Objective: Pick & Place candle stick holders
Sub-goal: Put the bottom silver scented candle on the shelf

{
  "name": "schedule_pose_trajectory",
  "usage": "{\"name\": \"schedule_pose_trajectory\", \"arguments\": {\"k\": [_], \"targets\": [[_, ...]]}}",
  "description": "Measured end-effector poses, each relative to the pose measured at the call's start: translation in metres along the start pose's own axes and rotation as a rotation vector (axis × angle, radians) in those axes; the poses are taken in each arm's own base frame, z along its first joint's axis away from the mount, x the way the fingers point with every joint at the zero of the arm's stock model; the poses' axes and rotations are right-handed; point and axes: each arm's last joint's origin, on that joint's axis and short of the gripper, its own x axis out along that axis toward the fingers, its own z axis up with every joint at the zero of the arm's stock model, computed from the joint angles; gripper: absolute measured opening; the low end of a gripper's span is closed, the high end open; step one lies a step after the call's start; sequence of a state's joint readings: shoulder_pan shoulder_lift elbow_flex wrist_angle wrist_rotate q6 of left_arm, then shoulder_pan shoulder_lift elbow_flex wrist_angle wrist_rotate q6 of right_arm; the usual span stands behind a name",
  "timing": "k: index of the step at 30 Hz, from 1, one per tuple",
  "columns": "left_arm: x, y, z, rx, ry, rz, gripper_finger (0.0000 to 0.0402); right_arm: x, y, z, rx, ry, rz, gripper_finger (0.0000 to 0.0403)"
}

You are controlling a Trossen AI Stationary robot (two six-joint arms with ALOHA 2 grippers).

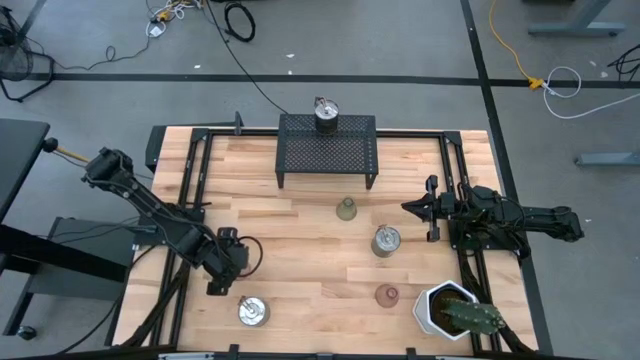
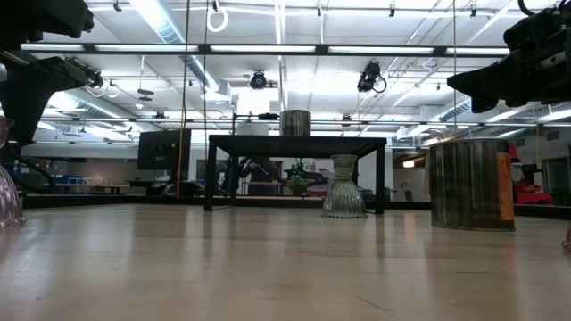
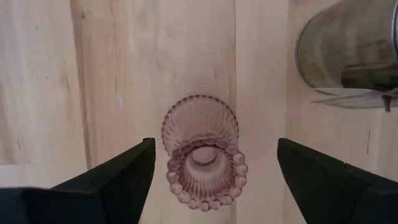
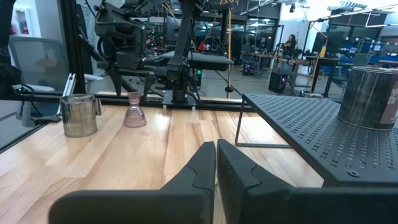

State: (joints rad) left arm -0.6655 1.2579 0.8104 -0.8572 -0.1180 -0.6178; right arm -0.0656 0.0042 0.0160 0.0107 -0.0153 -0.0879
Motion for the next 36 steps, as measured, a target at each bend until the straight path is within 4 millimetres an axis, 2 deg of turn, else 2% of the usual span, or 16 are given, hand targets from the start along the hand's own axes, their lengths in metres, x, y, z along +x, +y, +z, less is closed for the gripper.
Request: {"name": "schedule_pose_trajectory", "arguments": {"k": [15, 24, 36], "targets": [[-0.002, 0.001, 0.004, -0.013, 0.015, -0.01, 0.0339, 0.0, 0.0, 0.0, 0.0, 0.0, 0.0, 0.002], [-0.023, 0.003, 0.016, 0.04, 0.022, -0.013, 0.0339, 0.0, 0.0, 0.0, 0.0, 0.0, 0.0, 0.002], [-0.059, -0.009, 0.038, 0.27, -0.083, -0.14, 0.0339, 0.0, 0.0, 0.0, 0.0, 0.0, 0.0, 0.002]]}}
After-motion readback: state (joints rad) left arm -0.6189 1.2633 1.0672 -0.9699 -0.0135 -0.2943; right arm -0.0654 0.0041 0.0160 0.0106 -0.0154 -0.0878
